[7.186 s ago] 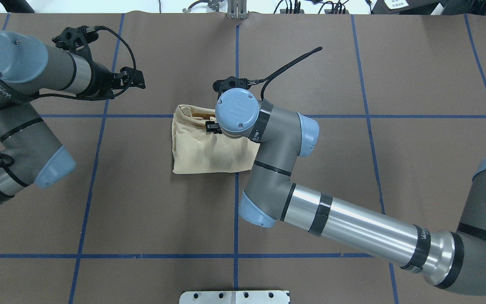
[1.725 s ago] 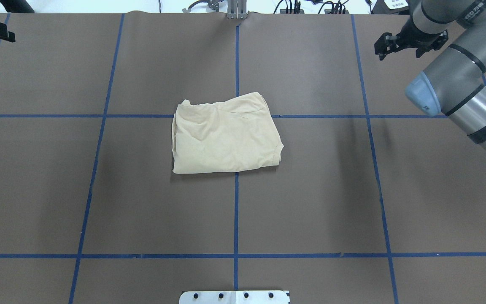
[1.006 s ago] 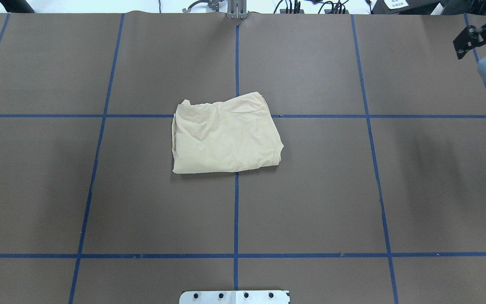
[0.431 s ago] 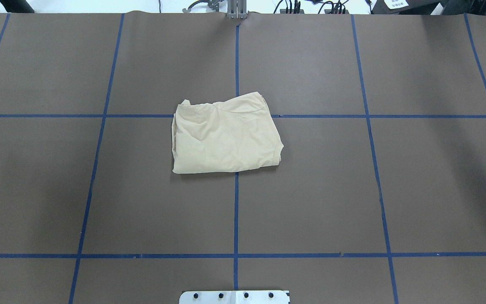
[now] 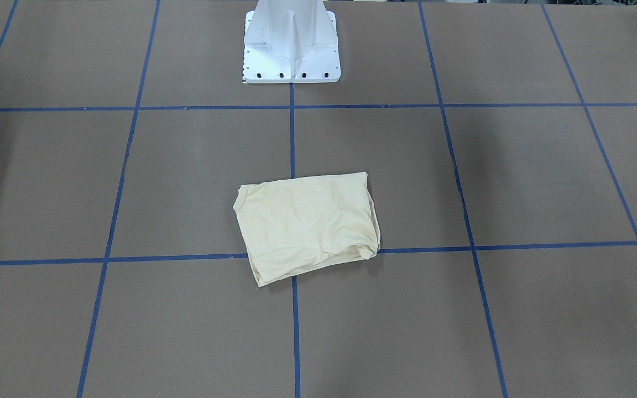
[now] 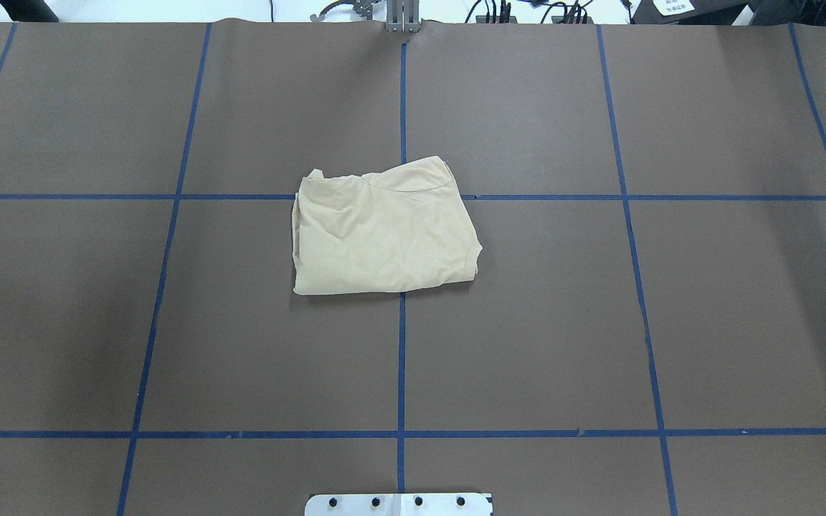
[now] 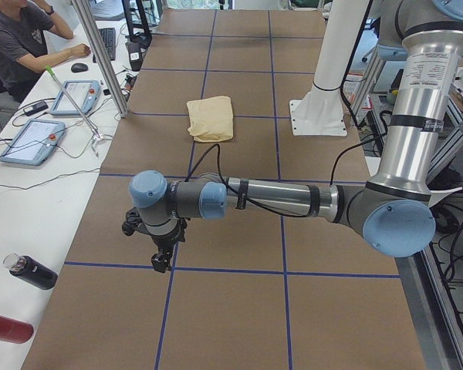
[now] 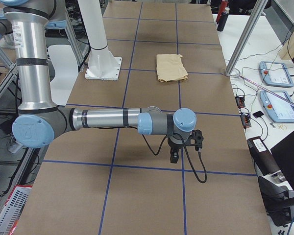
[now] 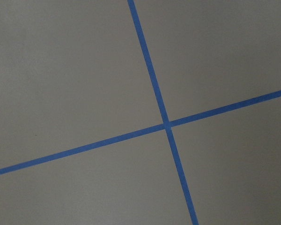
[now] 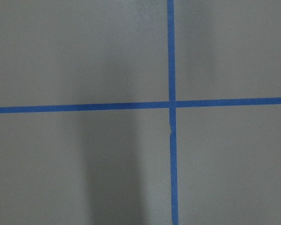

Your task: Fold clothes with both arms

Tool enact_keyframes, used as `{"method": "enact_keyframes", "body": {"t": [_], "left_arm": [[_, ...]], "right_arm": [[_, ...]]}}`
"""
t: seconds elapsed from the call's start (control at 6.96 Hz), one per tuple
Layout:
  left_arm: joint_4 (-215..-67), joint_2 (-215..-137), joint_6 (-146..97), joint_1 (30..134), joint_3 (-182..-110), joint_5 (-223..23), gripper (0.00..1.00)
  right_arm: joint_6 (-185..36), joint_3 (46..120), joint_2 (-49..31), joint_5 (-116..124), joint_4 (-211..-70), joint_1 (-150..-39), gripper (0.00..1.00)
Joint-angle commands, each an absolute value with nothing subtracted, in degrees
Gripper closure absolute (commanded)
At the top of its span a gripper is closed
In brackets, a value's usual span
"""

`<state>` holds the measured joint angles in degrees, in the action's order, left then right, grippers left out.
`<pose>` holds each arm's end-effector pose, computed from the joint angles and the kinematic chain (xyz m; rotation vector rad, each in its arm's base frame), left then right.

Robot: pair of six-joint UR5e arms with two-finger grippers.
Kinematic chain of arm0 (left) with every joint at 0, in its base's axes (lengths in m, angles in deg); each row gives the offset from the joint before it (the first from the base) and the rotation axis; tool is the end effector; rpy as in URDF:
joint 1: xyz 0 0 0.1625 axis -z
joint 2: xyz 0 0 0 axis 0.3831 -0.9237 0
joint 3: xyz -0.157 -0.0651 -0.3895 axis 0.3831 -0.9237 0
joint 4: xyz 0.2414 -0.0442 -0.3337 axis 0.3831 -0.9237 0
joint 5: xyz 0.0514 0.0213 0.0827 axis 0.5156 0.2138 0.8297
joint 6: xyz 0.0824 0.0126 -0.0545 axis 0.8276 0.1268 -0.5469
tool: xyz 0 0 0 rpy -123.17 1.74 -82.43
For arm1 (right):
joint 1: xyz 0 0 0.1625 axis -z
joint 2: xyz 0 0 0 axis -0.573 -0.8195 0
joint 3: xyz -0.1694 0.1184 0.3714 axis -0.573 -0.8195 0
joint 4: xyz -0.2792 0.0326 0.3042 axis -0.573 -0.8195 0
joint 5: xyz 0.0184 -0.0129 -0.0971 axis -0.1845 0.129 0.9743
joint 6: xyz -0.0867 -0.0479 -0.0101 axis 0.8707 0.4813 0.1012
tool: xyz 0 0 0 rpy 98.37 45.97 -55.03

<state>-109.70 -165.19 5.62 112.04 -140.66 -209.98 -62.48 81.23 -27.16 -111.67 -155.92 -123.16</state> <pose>-0.0626 -0.5554 0.6295 0.0855 0.7218 0.2610 0.0429 -0.5085 0.6294 -0.0276 -0.8440 0.0364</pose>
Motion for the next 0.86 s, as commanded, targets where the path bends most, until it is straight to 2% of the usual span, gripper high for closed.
{"method": "enact_keyframes", "body": {"t": [0.0, 0.72], "left_arm": [[-110.42, -164.16, 5.56, 112.17, -140.53, -210.13, 0.00], [-110.33, -162.13, 2.50, 112.35, -141.94, -210.13, 0.00]], "right_arm": [[-62.51, 81.37, -28.83, -111.46, -155.03, -123.29, 0.00], [-62.69, 81.55, -28.66, -111.29, -155.03, -123.29, 0.00]]}}
